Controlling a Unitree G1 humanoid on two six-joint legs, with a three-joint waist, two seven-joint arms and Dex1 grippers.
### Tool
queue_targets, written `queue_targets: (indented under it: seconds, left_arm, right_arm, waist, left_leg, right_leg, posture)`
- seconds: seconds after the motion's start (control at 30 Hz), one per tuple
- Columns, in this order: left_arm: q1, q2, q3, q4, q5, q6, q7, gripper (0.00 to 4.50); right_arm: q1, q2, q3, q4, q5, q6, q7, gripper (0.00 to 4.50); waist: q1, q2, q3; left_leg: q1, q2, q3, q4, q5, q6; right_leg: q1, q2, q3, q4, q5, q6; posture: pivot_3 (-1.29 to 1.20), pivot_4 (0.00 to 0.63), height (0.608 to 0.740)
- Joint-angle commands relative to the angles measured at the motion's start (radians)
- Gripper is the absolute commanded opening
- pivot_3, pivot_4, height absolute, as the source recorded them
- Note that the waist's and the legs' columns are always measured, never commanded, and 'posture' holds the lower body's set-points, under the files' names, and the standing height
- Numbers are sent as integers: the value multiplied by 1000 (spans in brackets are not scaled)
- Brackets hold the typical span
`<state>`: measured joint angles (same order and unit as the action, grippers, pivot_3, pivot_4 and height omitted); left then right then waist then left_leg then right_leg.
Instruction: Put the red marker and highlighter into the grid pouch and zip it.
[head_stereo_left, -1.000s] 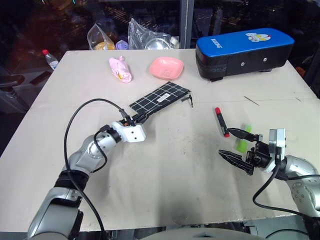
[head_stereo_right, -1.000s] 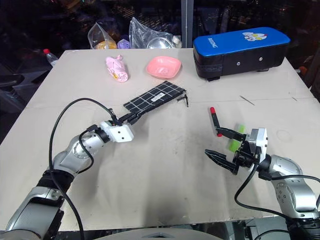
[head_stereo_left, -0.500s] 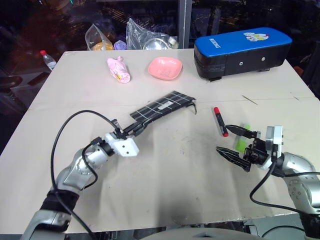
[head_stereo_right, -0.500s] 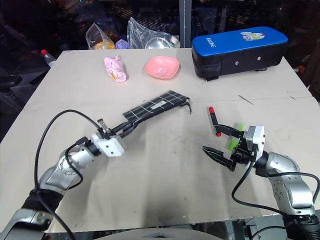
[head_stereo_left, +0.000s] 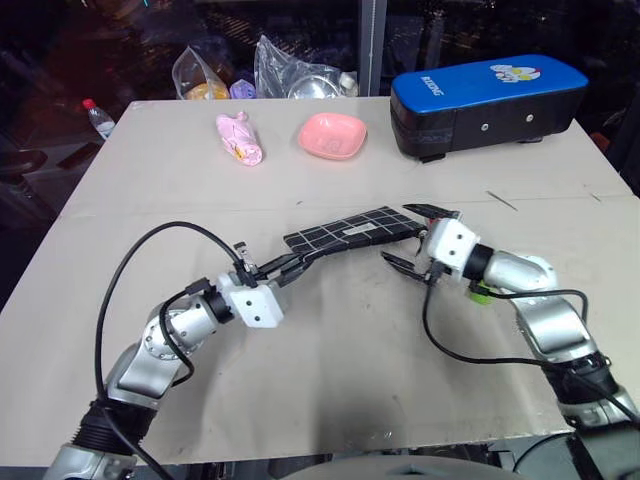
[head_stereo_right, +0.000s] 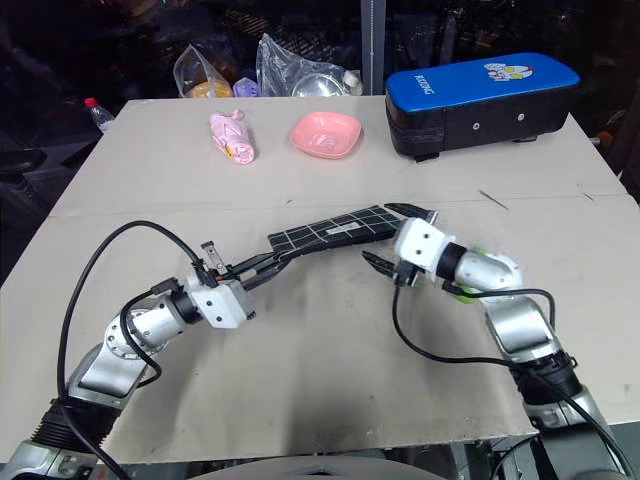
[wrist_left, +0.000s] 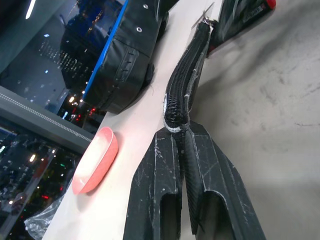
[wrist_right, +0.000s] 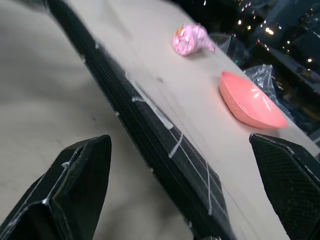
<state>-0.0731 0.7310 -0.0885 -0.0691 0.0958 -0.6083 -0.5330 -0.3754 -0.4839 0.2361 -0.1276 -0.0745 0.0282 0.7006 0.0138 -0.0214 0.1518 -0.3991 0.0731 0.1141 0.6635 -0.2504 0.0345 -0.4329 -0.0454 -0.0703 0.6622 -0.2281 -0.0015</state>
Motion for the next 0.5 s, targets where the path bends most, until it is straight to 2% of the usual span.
queue_targets:
  seconds: [0.03,0.07,0.13,0.33,0.37,0.4,0.43,0.5]
  left_arm:
    - [-14,-7,15,-26,-20,-1,-12,28]
    - [-18,-10,15,-26,-22,1,-16,0]
    - [-18,-15,15,-31,-27,-1,-25,0]
    - [-27,-27,15,-26,-53,3,-53,0]
    - [-27,-28,17,-28,-63,2,-59,0]
    - [-29,-28,18,-28,-68,0,-64,683]
    - [-30,-28,19,-28,-71,-1,-69,936]
    - [-34,-28,22,-26,-62,-7,-69,1961]
  right_arm:
    - [-38,-10,31,29,-74,-73,-22,4500]
    - [-46,-14,40,43,-94,-88,-24,3953]
    - [-59,-10,47,54,-115,-105,-32,3170]
    - [-78,8,42,85,-118,-135,-43,157]
    - [-78,10,42,86,-118,-138,-44,74]
    - [-76,11,42,87,-118,-141,-44,0]
    - [-74,11,42,87,-118,-144,-45,0]
    - [-72,10,41,87,-117,-145,-45,0]
  waist:
    - [-1,0,0]
    - [-2,0,0]
    - [-2,0,0]
    - [-2,0,0]
    - [-2,0,0]
    - [-2,0,0]
    - [-2,0,0]
    - [-2,0,0]
  left_leg:
    - [0,0,0,0,0,0]
    - [0,0,0,0,0,0]
    - [0,0,0,0,0,0]
    - [0,0,0,0,0,0]
    - [0,0,0,0,0,0]
    - [0,0,0,0,0,0]
    - [0,0,0,0,0,0]
    - [0,0,0,0,0,0]
  right_leg:
    - [0,0,0,0,0,0]
    - [0,0,0,0,0,1]
    - [0,0,0,0,0,1]
    - [0,0,0,0,0,1]
    - [0,0,0,0,0,0]
    - [0,0,0,0,0,0]
    - [0,0,1,0,0,0]
    - [0,0,1,0,1,-1]
  posture:
    - [0,150,740]
    - [0,150,740]
    - [0,150,740]
    - [0,150,740]
    - [0,150,740]
    - [0,150,740]
    - [0,150,740]
    - [0,150,740]
